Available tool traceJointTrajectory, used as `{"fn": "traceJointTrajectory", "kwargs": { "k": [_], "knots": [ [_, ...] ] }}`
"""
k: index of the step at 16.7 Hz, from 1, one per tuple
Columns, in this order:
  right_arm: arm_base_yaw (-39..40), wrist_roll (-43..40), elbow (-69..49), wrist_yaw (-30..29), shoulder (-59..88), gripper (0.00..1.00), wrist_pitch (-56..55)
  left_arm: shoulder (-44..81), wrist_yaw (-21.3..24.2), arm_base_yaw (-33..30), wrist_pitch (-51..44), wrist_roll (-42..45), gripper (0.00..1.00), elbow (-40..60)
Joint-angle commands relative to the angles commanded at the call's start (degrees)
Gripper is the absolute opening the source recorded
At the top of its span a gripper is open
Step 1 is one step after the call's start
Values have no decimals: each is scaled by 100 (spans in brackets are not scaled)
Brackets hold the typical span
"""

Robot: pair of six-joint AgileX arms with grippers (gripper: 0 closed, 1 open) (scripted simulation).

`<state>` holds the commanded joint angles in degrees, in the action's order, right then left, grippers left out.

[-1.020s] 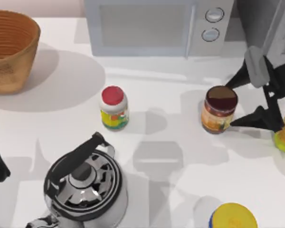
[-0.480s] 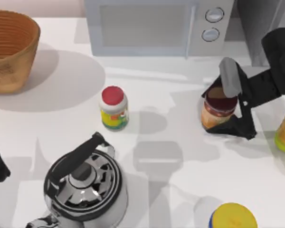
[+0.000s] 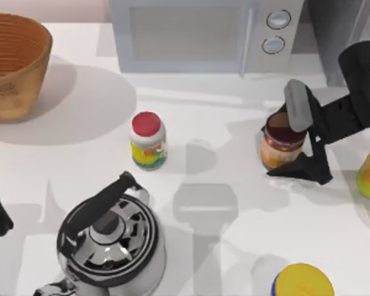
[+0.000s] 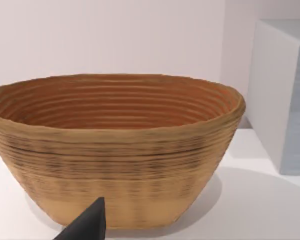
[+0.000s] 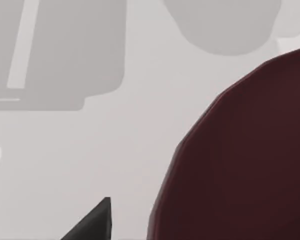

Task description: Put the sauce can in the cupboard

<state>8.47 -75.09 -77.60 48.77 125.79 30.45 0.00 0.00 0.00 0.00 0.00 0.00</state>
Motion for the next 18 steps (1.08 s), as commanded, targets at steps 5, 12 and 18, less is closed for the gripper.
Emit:
{"fn": "traceJointTrajectory", "kwargs": {
  "k": [5, 12, 18],
  "knots": [
    [0, 0, 0, 0, 0, 47, 0, 0, 0, 0, 0, 0, 100, 0],
    [0, 0, 0, 0, 0, 0, 0, 0, 0, 0, 0, 0, 100, 0],
    [0, 0, 0, 0, 0, 0, 0, 0, 0, 0, 0, 0, 100, 0]
  ]
}}
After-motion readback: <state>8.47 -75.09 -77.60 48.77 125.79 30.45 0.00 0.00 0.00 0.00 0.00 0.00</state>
